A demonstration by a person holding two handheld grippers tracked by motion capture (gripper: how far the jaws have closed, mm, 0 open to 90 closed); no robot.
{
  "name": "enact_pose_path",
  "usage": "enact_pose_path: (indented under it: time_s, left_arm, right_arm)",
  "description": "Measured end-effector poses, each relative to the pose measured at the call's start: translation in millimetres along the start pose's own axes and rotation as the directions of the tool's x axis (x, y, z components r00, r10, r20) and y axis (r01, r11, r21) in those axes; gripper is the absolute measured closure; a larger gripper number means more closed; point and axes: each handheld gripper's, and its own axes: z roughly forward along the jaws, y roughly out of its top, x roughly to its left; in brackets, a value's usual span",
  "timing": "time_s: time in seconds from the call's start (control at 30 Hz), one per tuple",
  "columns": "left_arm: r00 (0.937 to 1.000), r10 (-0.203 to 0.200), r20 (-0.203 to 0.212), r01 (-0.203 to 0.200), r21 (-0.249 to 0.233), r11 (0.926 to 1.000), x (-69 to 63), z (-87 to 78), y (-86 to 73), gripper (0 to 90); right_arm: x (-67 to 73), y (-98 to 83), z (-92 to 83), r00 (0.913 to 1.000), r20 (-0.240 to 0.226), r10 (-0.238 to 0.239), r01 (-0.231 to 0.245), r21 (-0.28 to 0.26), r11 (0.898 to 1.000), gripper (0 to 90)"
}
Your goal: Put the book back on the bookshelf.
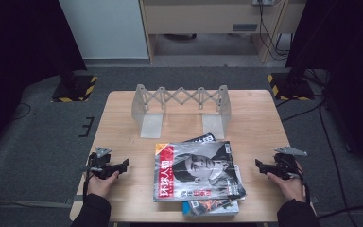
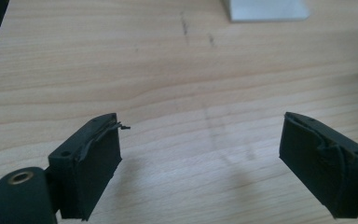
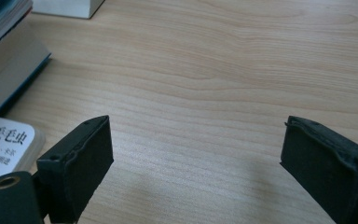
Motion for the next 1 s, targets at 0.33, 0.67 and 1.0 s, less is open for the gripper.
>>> enact_pose_path:
  time_s: [0.33,0.67,1.0]
  left_arm:
    - [0.9976,-0.020,0.066,0.023,-0.052,0.9984,-17.5,-15.1,3.1,13.0]
    - [0.9884,-0.050,0.143,0.067,-0.115,0.9911,-32.5,-32.1,2.6,16.3]
    - [0.9696,0.004,0.245,0.030,-0.134,0.9905,-55.6,-36.8,-0.8,20.7]
  right_arm:
    - [6.5,8.5,-15.8,0.9943,-0.043,0.098,-0.100,-0.046,0.994,10.3]
    - [24.3,17.5,-27.4,0.9938,-0.089,0.067,-0.076,-0.096,0.992,9.2]
    - [39.8,20.0,-39.1,0.9820,-0.177,0.067,-0.089,-0.122,0.989,9.0]
